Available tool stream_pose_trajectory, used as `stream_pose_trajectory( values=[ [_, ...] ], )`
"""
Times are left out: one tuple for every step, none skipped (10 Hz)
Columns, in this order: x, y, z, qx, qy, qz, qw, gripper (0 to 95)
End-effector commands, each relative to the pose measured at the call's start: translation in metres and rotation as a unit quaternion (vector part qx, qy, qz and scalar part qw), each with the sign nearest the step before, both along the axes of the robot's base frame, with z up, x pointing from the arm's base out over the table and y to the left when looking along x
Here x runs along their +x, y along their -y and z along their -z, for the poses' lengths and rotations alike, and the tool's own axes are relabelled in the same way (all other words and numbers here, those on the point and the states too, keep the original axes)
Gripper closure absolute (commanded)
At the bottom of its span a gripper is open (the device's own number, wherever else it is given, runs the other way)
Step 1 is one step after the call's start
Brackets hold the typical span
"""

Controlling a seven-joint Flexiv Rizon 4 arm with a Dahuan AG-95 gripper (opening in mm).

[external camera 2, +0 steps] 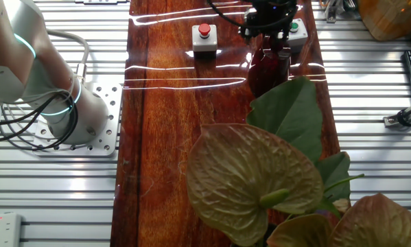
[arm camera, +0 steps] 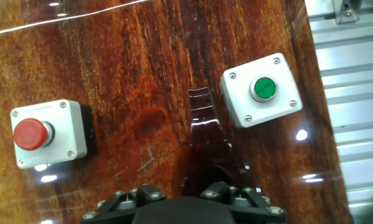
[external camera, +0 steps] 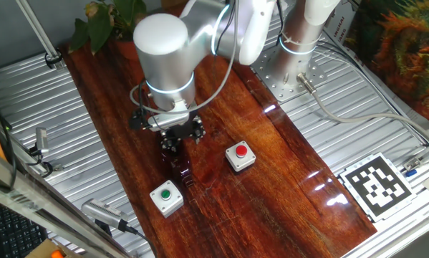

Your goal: Water the plant

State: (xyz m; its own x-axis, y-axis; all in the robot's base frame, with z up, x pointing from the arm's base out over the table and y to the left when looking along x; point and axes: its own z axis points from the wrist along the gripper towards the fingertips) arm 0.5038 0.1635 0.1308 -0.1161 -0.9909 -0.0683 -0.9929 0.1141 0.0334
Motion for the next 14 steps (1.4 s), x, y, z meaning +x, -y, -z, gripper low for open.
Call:
stream_pose_trajectory(
  values=[
    [0.0018,-0.0005,0.0016,-0.002,0.002,0.002,1.0000,38.0],
    [0.0018,-0.0005,0.0017,-0.005,0.004,0.002,1.0000,57.0],
    [0.0018,-0.0005,0.0017,-0.005,0.004,0.002,1.0000,57.0],
    [0.0018,-0.0005,0.0017,-0.007,0.005,0.002,1.0000,57.0],
    [0.0018,-0.0005,0.0017,-0.007,0.005,0.001,1.0000,57.0],
    [0.0018,-0.0005,0.0017,-0.007,0.007,0.001,1.0000,57.0],
    [0.0018,-0.0005,0.0017,-0.007,0.008,0.002,0.9999,57.0],
    [0.0018,-0.0005,0.0017,-0.007,0.008,0.002,0.9999,57.0],
    [0.0018,-0.0005,0.0017,-0.007,0.008,0.002,0.9999,57.0],
    [0.0018,-0.0005,0.0017,-0.007,0.009,0.003,0.9999,57.0],
    [0.0018,-0.0005,0.0017,-0.007,0.010,0.003,0.9999,76.0],
    [0.0018,-0.0005,0.0017,-0.007,0.012,0.004,0.9999,76.0],
    [0.0018,-0.0005,0.0017,-0.007,0.019,0.004,0.9998,76.0],
    [0.0018,-0.0005,0.0017,-0.010,0.038,-0.001,0.9992,76.0]
  ],
)
